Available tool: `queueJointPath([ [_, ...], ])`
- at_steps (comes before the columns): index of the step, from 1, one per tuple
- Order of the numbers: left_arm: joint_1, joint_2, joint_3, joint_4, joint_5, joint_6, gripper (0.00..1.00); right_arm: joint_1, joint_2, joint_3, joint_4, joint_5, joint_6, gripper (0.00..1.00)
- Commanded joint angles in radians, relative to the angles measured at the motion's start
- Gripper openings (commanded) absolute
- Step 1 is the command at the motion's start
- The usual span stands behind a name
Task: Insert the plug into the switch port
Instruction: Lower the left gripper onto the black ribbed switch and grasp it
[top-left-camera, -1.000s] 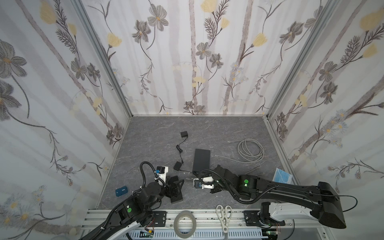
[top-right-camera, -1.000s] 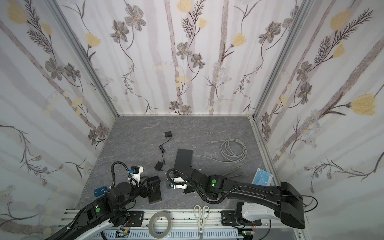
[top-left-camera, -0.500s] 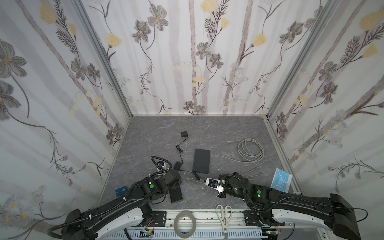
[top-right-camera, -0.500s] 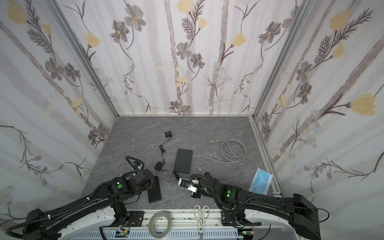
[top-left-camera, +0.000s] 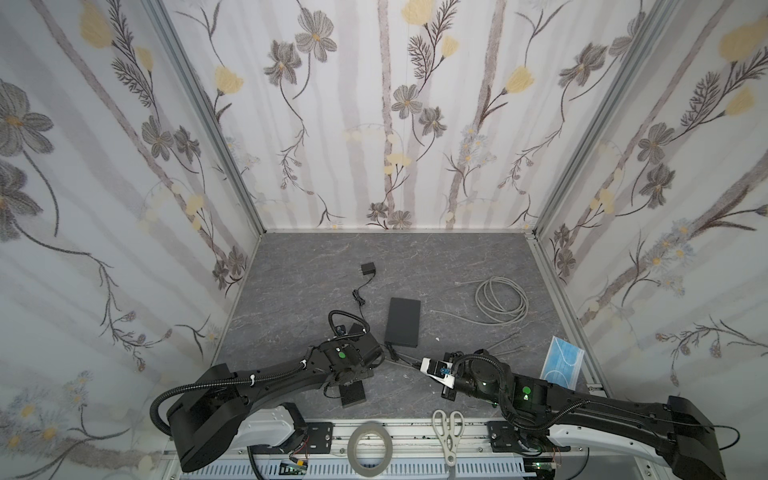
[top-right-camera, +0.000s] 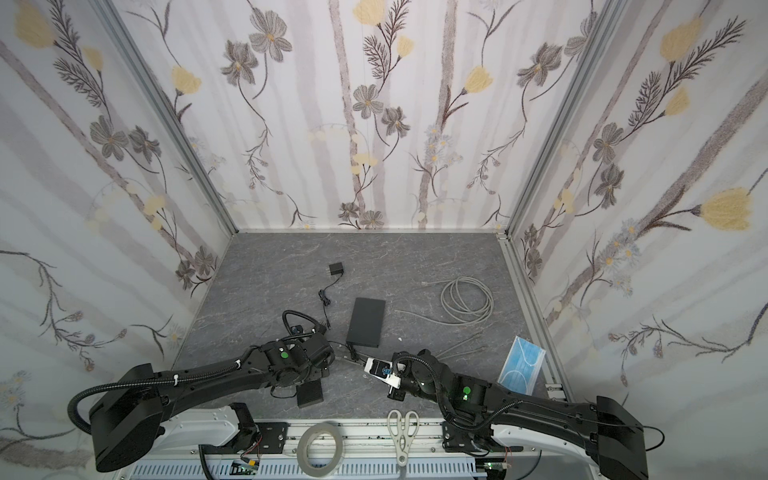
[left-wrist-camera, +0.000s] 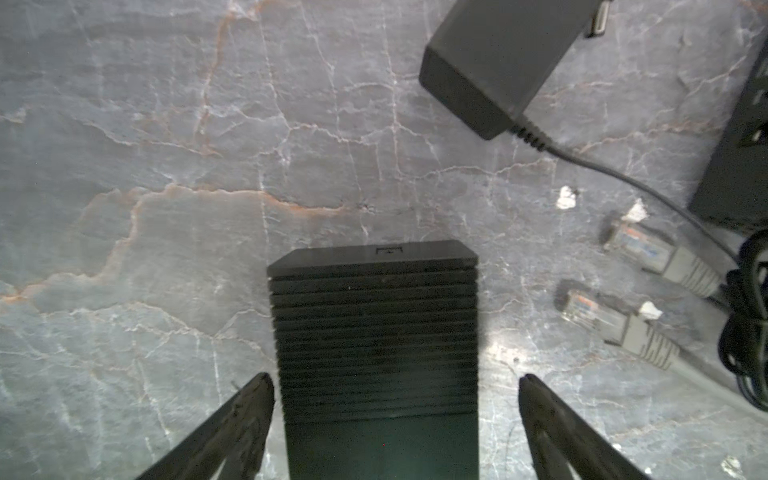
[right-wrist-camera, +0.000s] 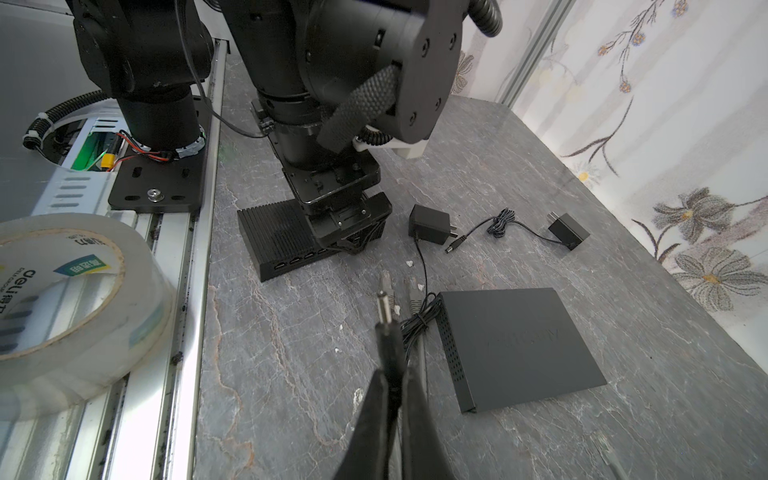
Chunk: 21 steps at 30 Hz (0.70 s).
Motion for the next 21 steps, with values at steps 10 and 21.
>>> queueJointPath([
  [10,0.108,-0.179,-0.165,0.147,0.094,0.091,0.75,-0.001,-0.015,0.000,0.028,0.027,0.008,0.00],
  [21,0.116,-0.096,-0.157,0.195,0.145,0.147,0.41,0.000,-0.008,0.015,0.020,0.017,0.009,0.00],
])
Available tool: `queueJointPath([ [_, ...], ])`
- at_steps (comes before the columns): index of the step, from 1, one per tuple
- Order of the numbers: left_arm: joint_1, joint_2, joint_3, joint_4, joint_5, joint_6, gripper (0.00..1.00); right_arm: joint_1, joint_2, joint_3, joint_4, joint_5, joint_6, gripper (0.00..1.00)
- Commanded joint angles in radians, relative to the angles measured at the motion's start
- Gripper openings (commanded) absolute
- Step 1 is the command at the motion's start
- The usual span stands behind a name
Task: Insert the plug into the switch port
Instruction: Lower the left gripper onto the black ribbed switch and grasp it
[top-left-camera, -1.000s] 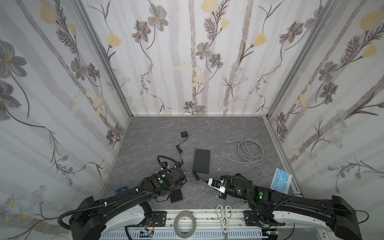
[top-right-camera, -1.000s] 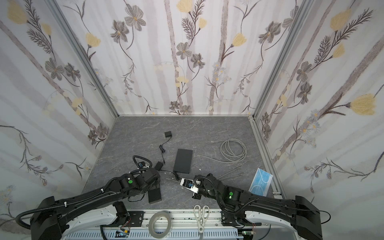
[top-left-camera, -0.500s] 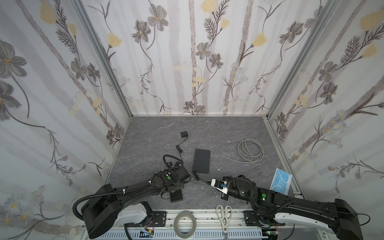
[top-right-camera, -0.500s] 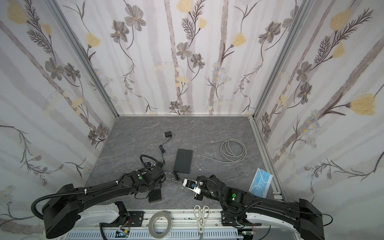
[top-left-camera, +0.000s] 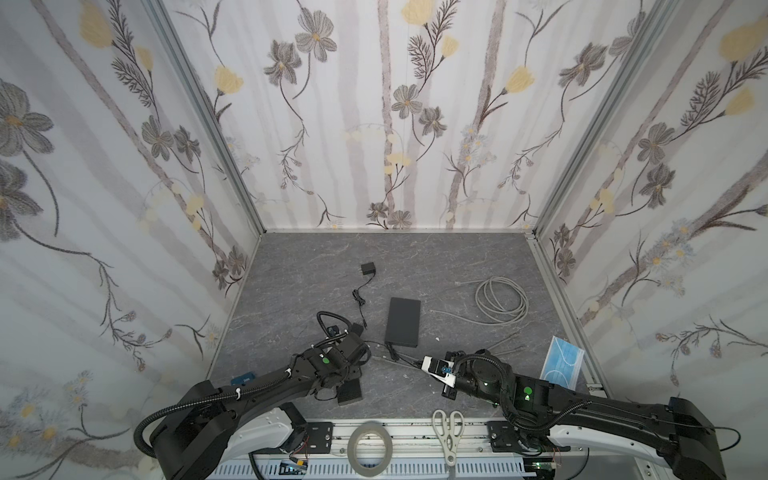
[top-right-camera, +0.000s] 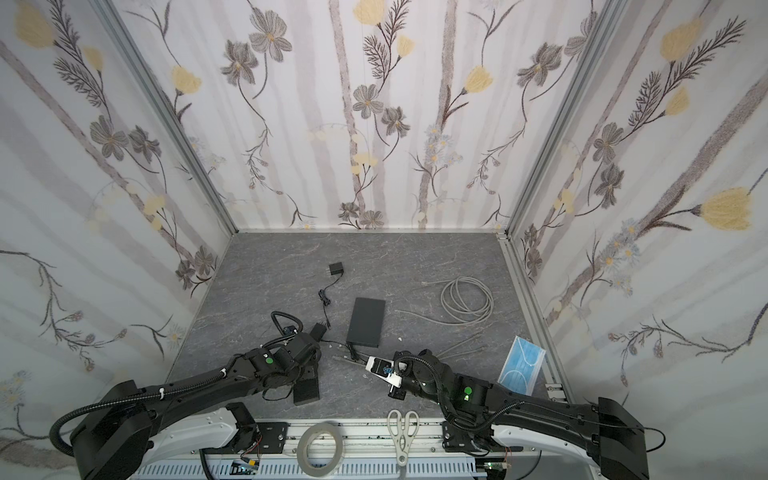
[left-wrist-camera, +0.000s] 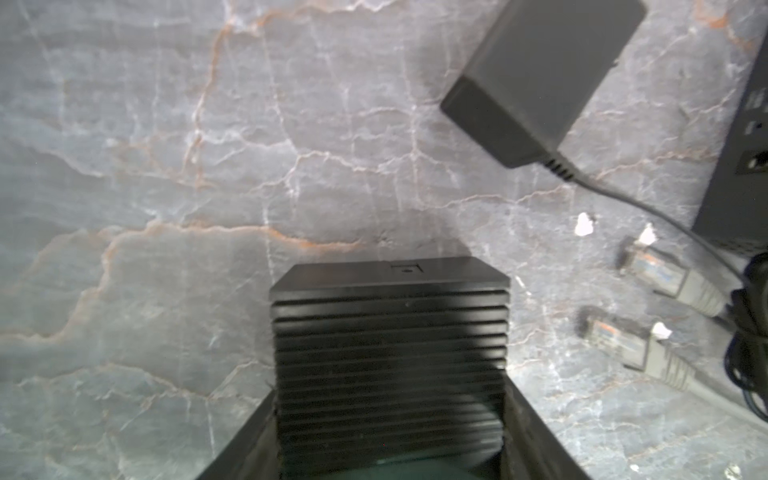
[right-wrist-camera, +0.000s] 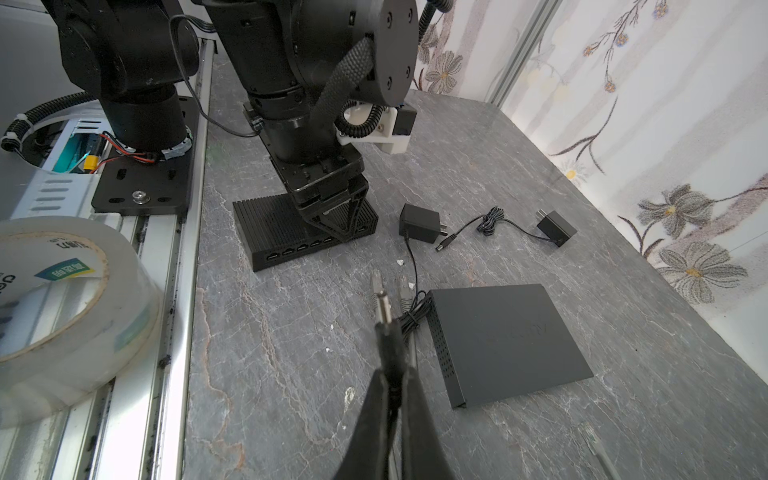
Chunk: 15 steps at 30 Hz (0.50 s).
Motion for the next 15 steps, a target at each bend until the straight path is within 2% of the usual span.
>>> queueJointPath([
  [1,0.002,0.004,0.004,0.021,0.080,0.037,0.34,-0.001,-0.003,0.013,0.020,-0.008,0.009,0.00],
  [4,0.001,-0.046,0.057,-0.030,0.077,0.104,0.23,0.000,-0.013,0.011,0.013,0.000,0.007,0.00],
  [7,0.001,-0.118,0.119,-0.075,0.101,0.186,0.23,-0.001,-0.023,0.011,0.004,0.015,0.005,0.00],
  [10,0.001,-0.171,0.174,-0.083,0.176,0.274,0.19,-0.001,-0.030,0.008,0.002,0.021,0.006,0.00],
  [15,-0.004,-0.090,0.286,-0.168,0.278,0.409,0.15,-0.001,-0.031,-0.008,0.023,0.023,0.021,0.00],
])
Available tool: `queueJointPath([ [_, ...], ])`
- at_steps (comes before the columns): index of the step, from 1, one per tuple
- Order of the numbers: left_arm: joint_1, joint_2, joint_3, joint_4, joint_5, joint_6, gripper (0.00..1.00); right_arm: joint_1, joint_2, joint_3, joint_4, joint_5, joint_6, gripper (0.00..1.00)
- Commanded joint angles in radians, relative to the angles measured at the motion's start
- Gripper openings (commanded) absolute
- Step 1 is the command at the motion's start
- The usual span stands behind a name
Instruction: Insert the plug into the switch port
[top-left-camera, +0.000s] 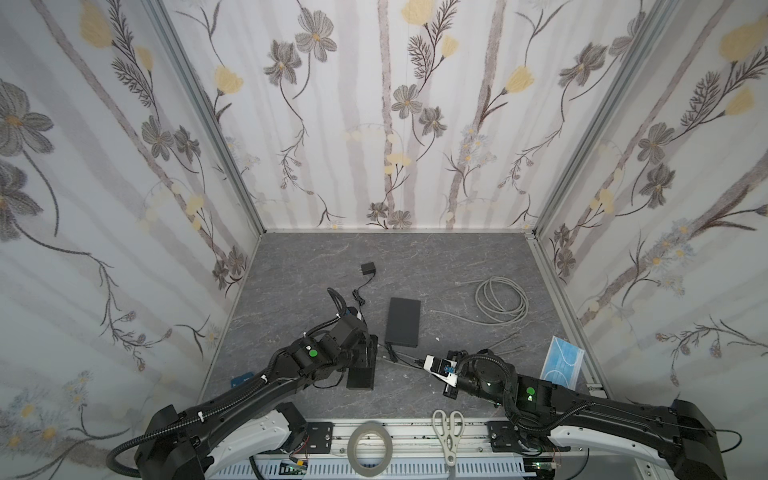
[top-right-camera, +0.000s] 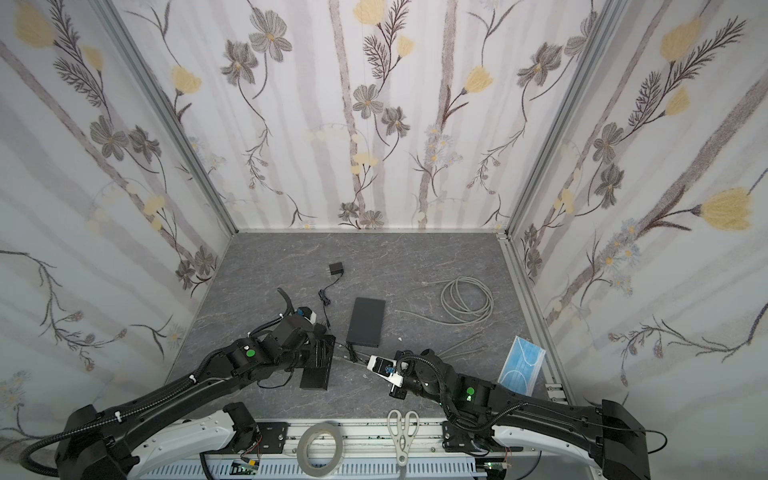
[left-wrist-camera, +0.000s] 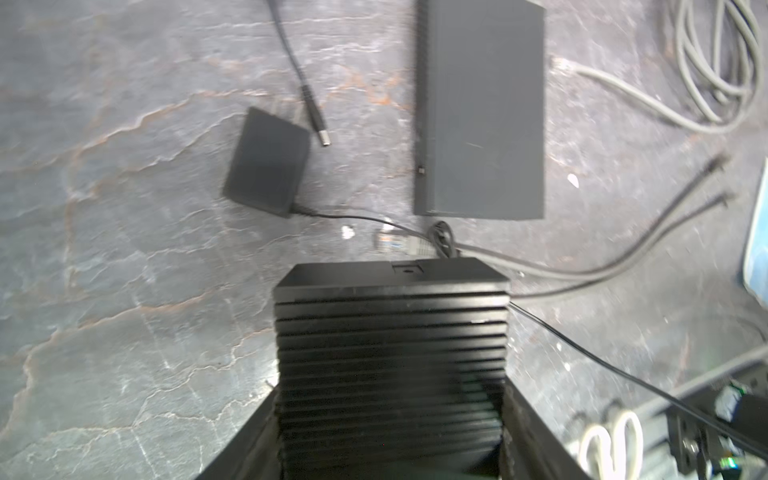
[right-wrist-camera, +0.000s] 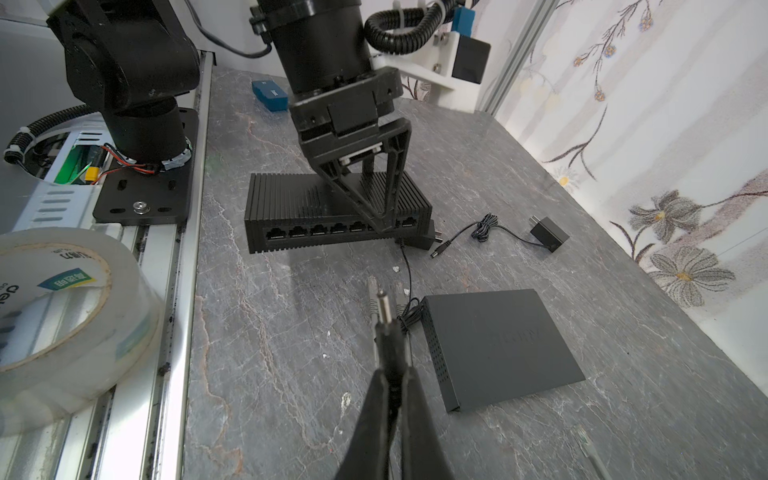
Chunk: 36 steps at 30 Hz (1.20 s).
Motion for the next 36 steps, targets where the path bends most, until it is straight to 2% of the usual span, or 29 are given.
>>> queueJointPath([
  [1,-0.009,0.066,0.081,-0.099,0.092,0.164,0.13,-0.001,-0.002,-0.010,0.037,0.017,0.021,0.00],
  [5,-0.048,0.124,0.197,-0.220,0.050,0.303,0.15,0.000,-0.002,-0.023,0.052,0.022,0.028,0.00],
  [9,-0.069,0.115,0.258,-0.252,0.076,0.493,0.18,-0.001,-0.003,-0.025,0.059,0.025,0.032,0.00],
  [15,-0.074,0.061,0.288,-0.249,0.197,0.848,0.19,0.000,-0.001,-0.022,0.062,0.025,0.030,0.00],
  [18,-0.074,0.022,0.271,-0.266,0.249,1.066,0.17,0.000,-0.009,-0.031,0.060,0.028,0.033,0.00],
  [22,-0.079,-0.002,0.198,-0.286,0.198,1.320,0.17,-0.001,-0.023,-0.052,0.078,0.032,0.042,0.00],
  [26,-0.085,0.051,0.161,-0.367,0.143,1.502,0.21,0.000,-0.024,-0.058,0.083,0.030,0.045,0.00],
  [30,-0.083,0.133,0.141,-0.411,0.099,1.595,0.20,-0.001,-0.020,-0.061,0.086,0.028,0.045,0.00],
  [36,-0.065,0.144,0.051,-0.292,0.048,1.635,0.20,0.000,-0.018,-0.073,0.106,0.021,0.047,0.00],
])
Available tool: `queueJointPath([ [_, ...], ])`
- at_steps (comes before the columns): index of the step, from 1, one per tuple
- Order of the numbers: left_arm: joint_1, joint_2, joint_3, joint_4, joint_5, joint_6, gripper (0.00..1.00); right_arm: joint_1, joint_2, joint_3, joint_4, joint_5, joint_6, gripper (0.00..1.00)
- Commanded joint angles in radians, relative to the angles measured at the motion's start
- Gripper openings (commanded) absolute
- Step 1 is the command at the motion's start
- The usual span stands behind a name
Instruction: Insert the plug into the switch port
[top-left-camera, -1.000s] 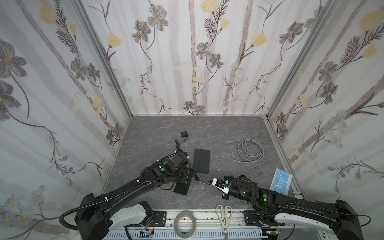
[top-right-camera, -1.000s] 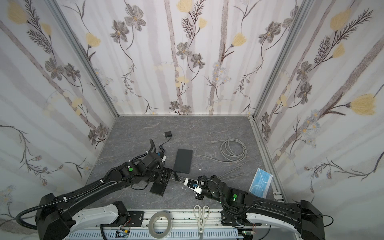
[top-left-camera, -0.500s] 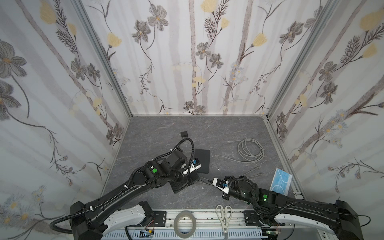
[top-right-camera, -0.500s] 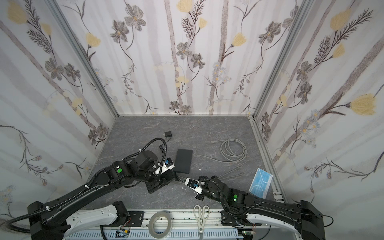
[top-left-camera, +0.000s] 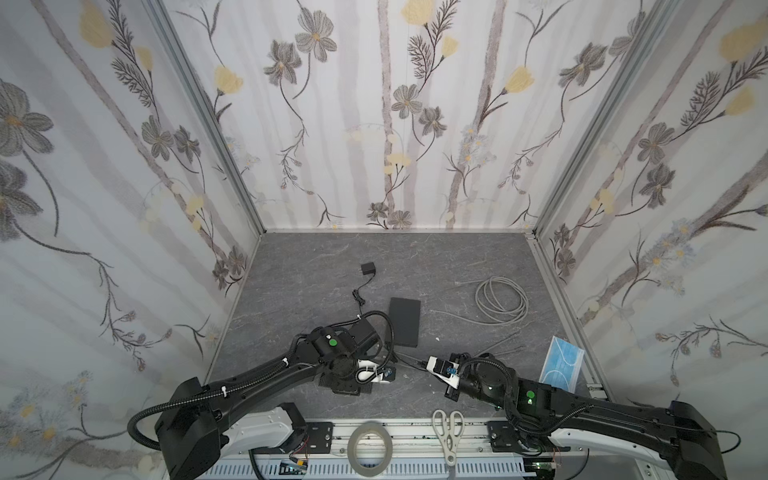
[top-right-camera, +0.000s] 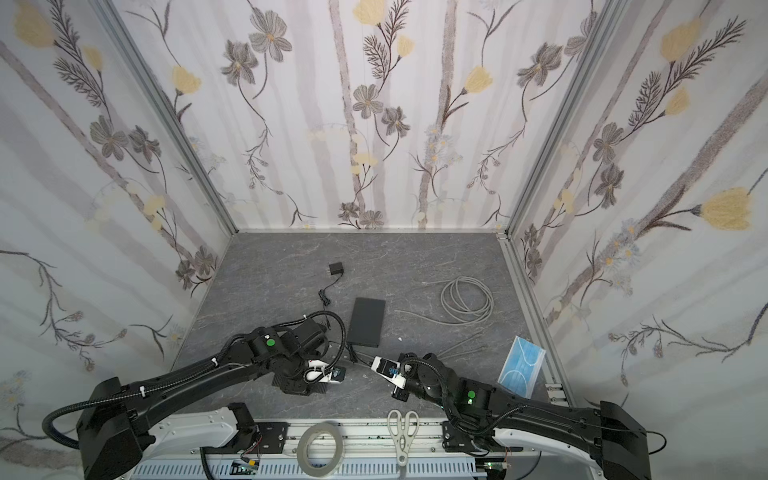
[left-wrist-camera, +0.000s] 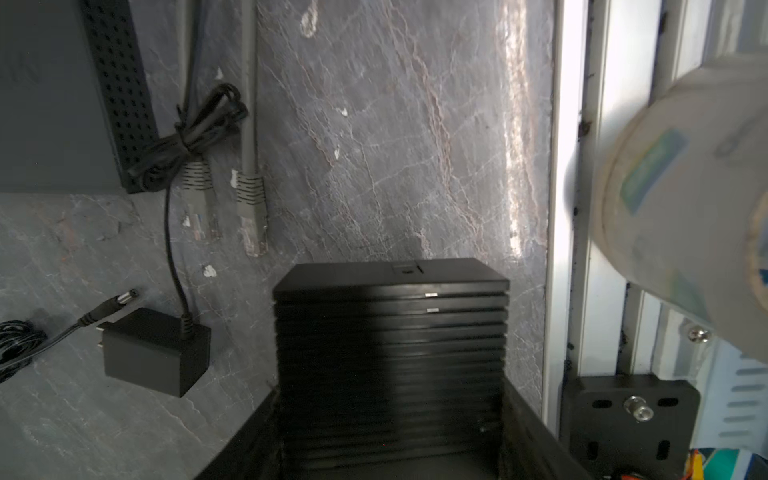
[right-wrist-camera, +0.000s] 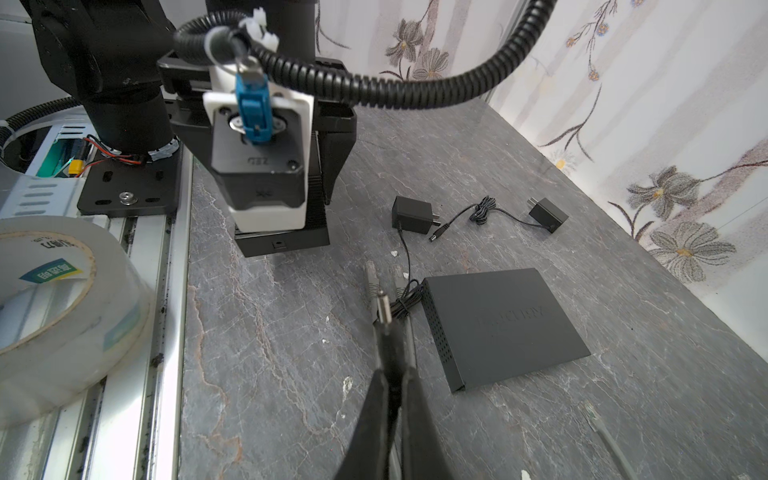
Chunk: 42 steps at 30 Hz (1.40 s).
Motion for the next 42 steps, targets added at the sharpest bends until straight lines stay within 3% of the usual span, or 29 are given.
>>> queueJointPath([
  [1,0.010,-0.002,-0.046,0.071,-0.043,0.082,0.20,-0.001,0.003,-0.006,0.061,-0.004,0.011,0.00],
  [19,0.030,0.116,-0.119,0.182,-0.070,0.103,0.24,-0.001,0.030,-0.026,0.115,-0.053,0.015,0.00],
  [23,0.030,0.113,-0.136,0.195,-0.070,0.106,0.37,0.000,0.027,-0.029,0.116,-0.052,0.020,0.00],
  [29,0.030,0.124,-0.144,0.193,-0.049,0.109,0.45,0.000,0.010,-0.029,0.103,-0.058,0.027,0.00],
  [33,0.029,0.110,-0.142,0.199,-0.045,0.106,0.60,-0.001,0.001,-0.024,0.086,-0.062,0.030,0.00],
  [34,0.030,0.104,-0.142,0.200,-0.042,0.104,0.65,0.000,0.000,-0.023,0.081,-0.064,0.030,0.00],
  [36,0.029,0.103,-0.142,0.203,-0.038,0.101,1.00,-0.001,-0.008,-0.017,0.058,-0.068,0.033,0.00],
  [42,0.030,0.033,-0.148,0.220,-0.038,0.102,1.00,0.001,-0.047,-0.012,0.029,-0.087,0.043,0.00],
])
